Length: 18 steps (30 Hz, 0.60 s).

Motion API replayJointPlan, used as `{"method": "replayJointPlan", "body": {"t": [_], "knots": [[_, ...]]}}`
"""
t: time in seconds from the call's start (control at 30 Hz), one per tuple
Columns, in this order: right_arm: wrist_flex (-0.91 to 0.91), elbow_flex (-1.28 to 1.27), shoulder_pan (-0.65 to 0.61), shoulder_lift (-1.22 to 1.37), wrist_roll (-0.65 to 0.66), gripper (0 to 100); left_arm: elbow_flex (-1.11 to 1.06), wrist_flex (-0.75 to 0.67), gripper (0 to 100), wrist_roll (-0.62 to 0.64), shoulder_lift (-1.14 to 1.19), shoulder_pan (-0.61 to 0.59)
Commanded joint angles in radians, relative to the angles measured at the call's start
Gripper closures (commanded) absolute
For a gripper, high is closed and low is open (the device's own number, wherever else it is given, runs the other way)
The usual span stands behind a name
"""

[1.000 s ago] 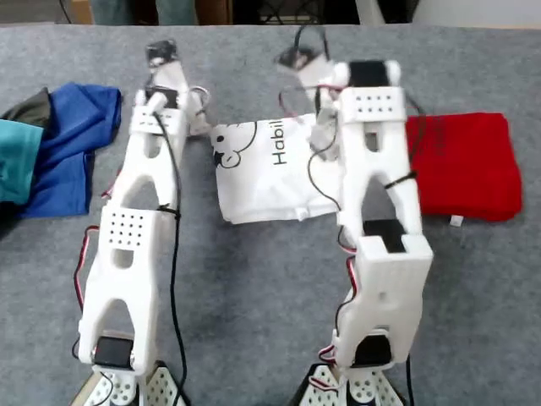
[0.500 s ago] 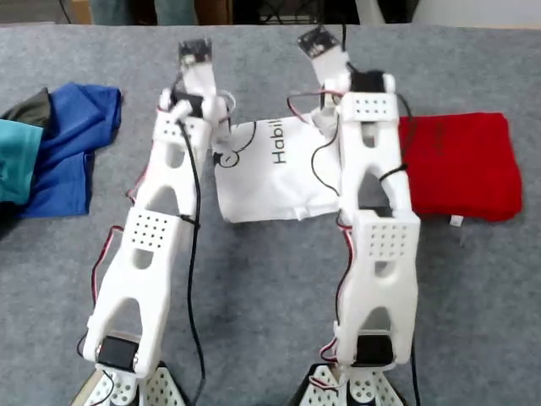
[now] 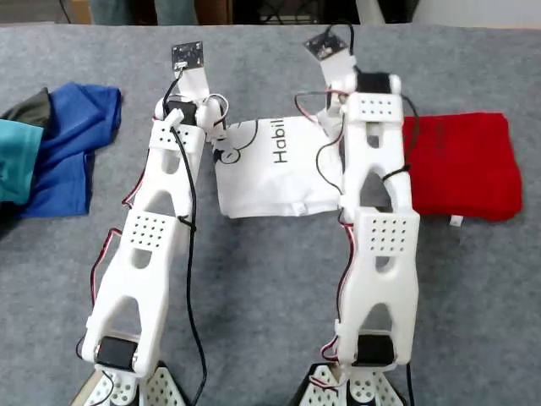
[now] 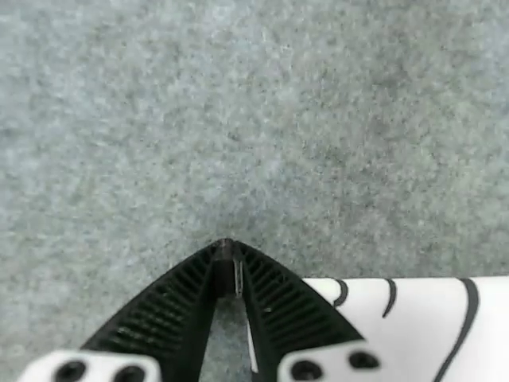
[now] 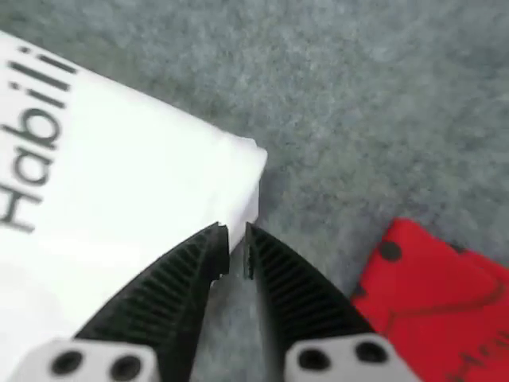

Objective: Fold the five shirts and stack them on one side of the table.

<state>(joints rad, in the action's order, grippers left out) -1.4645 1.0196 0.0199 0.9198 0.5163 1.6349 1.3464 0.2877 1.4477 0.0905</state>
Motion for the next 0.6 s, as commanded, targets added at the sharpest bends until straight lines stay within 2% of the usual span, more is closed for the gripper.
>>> {"method": "replayJointPlan", "body": {"t": [0.0, 0.1, 0.2, 0.4, 0.57], "knots": [[-0.147, 0.188, 0.003, -0.104, -0.005, 94.5, 0.03, -0.008, 97, -0.006, -0.008, -0.03], [-0.313, 0.303, -0.051, -0.11, -0.012, 94.5, 0.03, -0.012, 97, -0.006, -0.008, -0.031], [-0.307, 0.203, -0.106, -0.143, -0.078, 94.6, 0.03, -0.014, 97, -0.006, -0.008, -0.031], [-0.298, -0.286, -0.146, -0.374, -0.103, 94.6, 0.03, -0.014, 97, -0.006, -0.008, -0.031], [-0.118, -0.616, -0.109, -0.432, -0.107, 94.6, 0.028, -0.014, 97, -0.006, -0.008, -0.031]]}}
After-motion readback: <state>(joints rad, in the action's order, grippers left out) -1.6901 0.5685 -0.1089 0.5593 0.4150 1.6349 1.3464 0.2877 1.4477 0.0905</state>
